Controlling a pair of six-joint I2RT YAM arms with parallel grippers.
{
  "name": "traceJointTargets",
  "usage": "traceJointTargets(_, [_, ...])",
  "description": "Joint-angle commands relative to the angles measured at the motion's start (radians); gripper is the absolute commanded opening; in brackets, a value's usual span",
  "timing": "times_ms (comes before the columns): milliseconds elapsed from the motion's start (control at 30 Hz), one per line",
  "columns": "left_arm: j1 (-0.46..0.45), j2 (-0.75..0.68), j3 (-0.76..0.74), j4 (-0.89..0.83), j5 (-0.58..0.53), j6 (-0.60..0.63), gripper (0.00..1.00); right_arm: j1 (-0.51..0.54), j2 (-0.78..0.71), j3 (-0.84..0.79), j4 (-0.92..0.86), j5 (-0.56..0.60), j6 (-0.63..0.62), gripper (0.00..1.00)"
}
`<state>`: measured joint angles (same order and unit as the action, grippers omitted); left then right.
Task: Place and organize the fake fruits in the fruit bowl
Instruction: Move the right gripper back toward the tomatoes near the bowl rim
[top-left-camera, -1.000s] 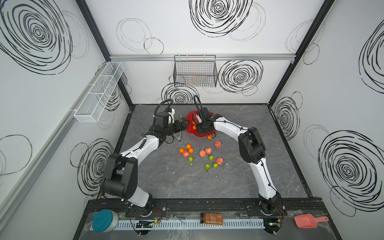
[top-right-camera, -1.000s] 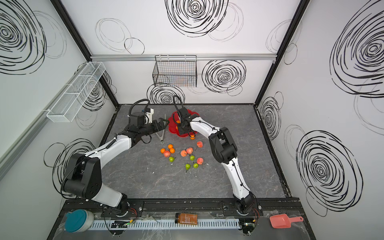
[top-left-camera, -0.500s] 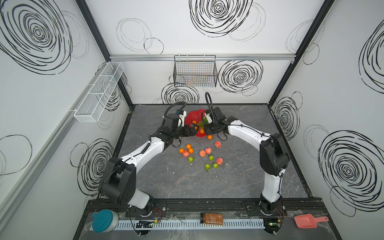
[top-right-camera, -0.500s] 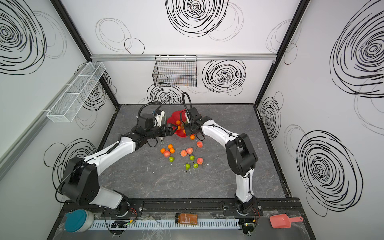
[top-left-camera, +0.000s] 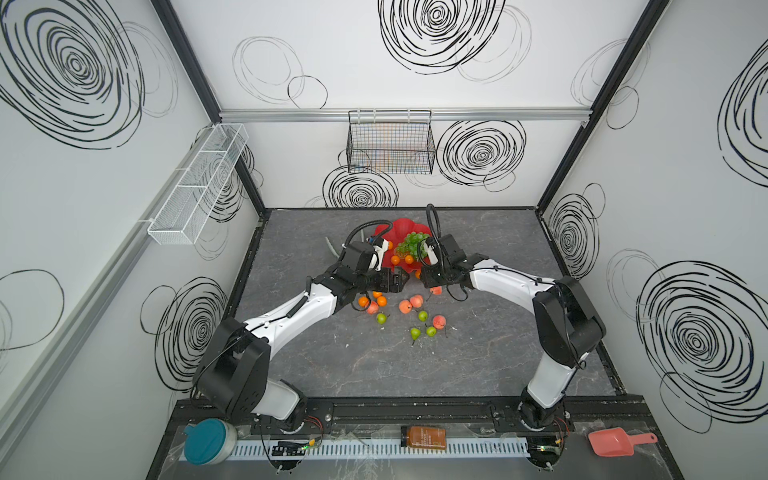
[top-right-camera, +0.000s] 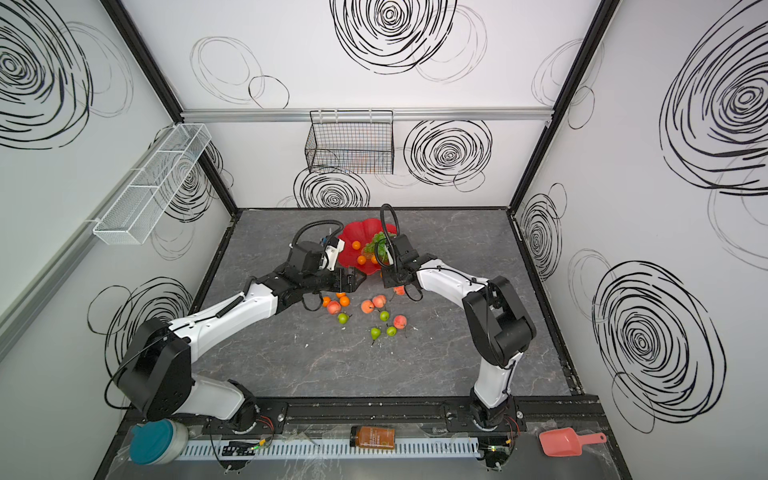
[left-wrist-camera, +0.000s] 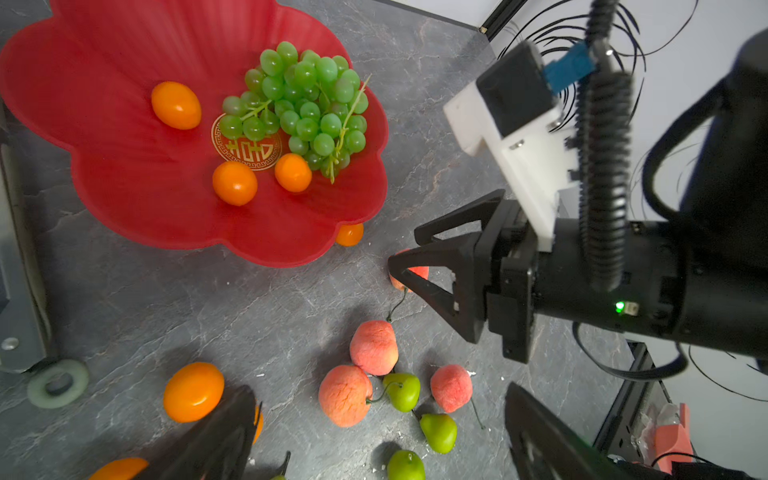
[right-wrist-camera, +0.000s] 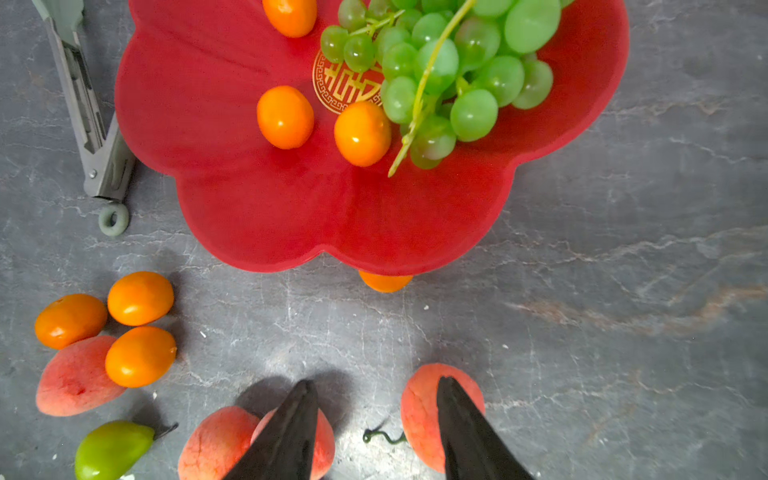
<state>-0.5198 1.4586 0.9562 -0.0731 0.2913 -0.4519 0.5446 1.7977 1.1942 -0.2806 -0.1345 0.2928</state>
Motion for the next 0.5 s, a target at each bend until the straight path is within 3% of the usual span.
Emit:
traceJointTargets(0, [0.008,-0.015,0.003,0.042,0.018,0.019,0.96,-0.002,0.042,0.029,0.039,0.011,0.011,0.52])
traceJointTargets(467, [0.065,-0.010,-0.005,0.073,0.070,-0.008,0.96,-0.010,0.185,0.131,0.038,-0.003,0.024,0.53])
